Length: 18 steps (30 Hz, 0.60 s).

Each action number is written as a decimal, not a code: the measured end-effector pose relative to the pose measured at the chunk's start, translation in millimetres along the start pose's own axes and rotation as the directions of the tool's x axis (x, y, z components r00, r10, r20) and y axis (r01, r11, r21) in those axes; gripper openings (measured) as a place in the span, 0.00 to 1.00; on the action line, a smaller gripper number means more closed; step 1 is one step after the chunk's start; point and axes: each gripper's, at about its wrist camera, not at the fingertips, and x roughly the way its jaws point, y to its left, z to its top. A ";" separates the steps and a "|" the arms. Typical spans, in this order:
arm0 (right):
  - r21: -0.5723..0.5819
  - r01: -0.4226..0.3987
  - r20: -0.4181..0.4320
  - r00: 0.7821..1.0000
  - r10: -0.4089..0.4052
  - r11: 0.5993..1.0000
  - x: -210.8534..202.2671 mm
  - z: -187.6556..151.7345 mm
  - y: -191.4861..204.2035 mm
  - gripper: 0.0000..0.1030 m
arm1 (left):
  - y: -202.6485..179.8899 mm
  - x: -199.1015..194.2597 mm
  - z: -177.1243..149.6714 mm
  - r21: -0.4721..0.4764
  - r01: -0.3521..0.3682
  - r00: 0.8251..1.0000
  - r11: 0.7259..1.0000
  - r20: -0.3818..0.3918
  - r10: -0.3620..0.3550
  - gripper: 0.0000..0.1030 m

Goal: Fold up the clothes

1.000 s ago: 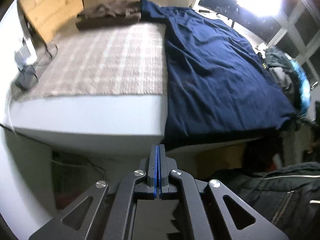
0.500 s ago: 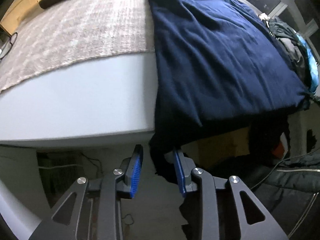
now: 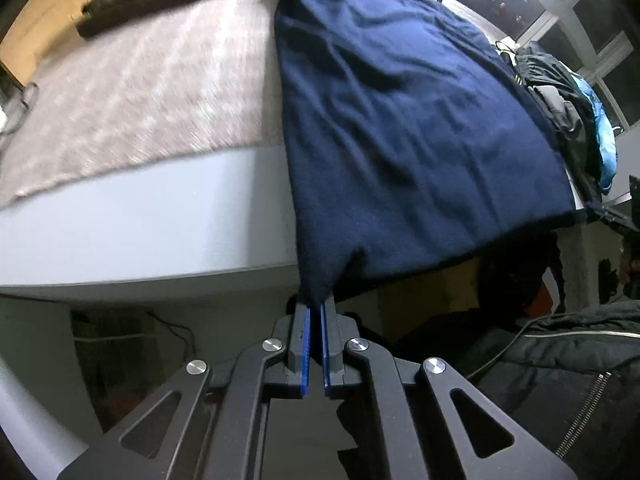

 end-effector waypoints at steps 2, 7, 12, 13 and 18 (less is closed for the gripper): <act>0.020 -0.016 0.010 1.000 0.016 1.000 -0.2 -9.2 -3.2 0.36 | -0.8 -17.6 6.1 0.007 -0.011 1.000 1.000 0.019 0.010 0.03; 0.030 -0.003 0.049 0.999 0.001 1.000 8.2 -10.9 -7.6 0.36 | -8.5 -32.5 23.5 0.043 -0.038 0.999 0.998 0.020 0.038 0.03; -0.074 0.059 0.046 0.997 -0.056 0.996 23.0 -8.1 2.8 0.37 | -26.9 -29.5 38.8 0.081 -0.046 0.999 0.996 0.003 0.046 0.03; -0.085 0.076 0.047 0.996 -0.072 0.993 23.1 -7.3 4.8 0.37 | -29.3 -26.3 41.9 0.082 -0.045 0.999 0.996 0.002 0.045 0.03; -0.164 0.153 0.075 0.987 -0.143 0.975 20.0 -5.6 18.6 0.24 | -29.2 -27.2 45.2 0.062 -0.034 0.999 0.997 0.021 0.033 0.03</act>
